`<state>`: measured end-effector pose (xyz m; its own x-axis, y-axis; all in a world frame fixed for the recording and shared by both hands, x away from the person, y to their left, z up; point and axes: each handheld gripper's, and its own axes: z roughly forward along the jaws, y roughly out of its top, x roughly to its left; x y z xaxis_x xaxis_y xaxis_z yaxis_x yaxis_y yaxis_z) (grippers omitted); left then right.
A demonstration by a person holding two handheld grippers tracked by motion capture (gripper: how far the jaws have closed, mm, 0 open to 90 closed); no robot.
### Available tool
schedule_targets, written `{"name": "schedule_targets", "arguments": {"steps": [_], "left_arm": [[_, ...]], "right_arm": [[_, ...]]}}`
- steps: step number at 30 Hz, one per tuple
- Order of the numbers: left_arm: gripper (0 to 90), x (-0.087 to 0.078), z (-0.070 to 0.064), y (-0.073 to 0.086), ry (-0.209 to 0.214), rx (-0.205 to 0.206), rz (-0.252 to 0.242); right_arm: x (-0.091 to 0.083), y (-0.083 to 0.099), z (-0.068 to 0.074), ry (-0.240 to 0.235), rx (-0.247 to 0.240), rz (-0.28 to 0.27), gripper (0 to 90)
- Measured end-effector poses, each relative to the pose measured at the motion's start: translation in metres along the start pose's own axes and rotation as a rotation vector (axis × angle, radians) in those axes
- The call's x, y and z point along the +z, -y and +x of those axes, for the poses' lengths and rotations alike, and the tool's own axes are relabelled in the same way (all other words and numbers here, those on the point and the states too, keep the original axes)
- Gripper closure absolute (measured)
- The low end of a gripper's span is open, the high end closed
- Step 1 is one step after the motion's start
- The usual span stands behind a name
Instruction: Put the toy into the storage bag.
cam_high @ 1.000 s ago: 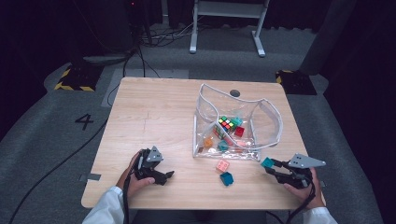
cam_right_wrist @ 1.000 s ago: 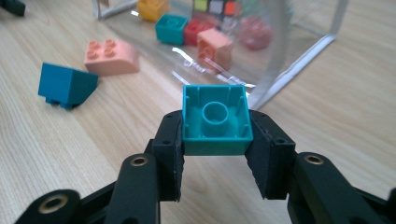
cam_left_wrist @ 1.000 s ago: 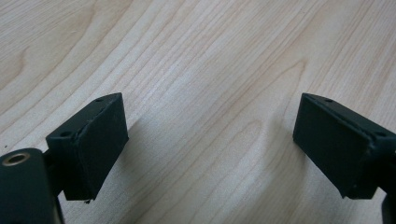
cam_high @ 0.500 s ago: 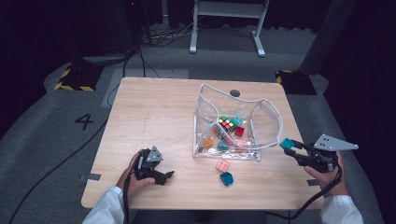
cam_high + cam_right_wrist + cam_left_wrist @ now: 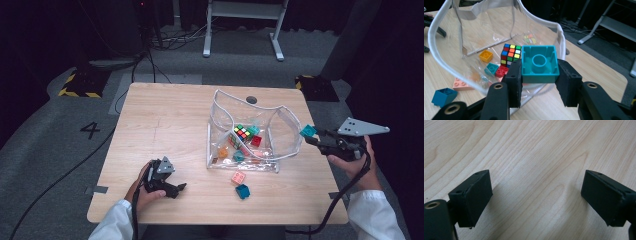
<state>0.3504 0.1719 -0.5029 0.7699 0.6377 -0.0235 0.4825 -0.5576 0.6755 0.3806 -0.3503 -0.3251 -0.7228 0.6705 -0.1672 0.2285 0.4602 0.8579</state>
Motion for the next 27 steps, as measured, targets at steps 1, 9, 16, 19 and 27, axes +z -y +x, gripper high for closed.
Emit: {"name": "schedule_targets", "arguments": {"steps": [1,9,16,19,27], "left_arm": [[10.1,0.0,0.0,0.0,0.0,0.001,0.0],[10.2,0.0,0.0,0.0,0.0,0.001,0.0],[10.2,0.0,0.0,0.0,-0.001,0.0,-0.001],[10.2,0.0,0.0,0.0,-0.001,0.0,-0.001],[10.2,0.0,0.0,0.0,-0.002,0.0,0.0]], "right_arm": [[0.004,-0.004,-0.001,-0.009,-0.006,0.006,59.0],[0.034,-0.033,-0.001,-0.03,-0.062,0.067,59.0],[0.061,-0.049,0.004,-0.055,-0.086,0.11,59.0],[0.071,-0.053,0.006,-0.076,-0.112,0.138,59.0],[0.098,-0.061,0.017,-0.124,-0.17,0.215,59.0]]}}
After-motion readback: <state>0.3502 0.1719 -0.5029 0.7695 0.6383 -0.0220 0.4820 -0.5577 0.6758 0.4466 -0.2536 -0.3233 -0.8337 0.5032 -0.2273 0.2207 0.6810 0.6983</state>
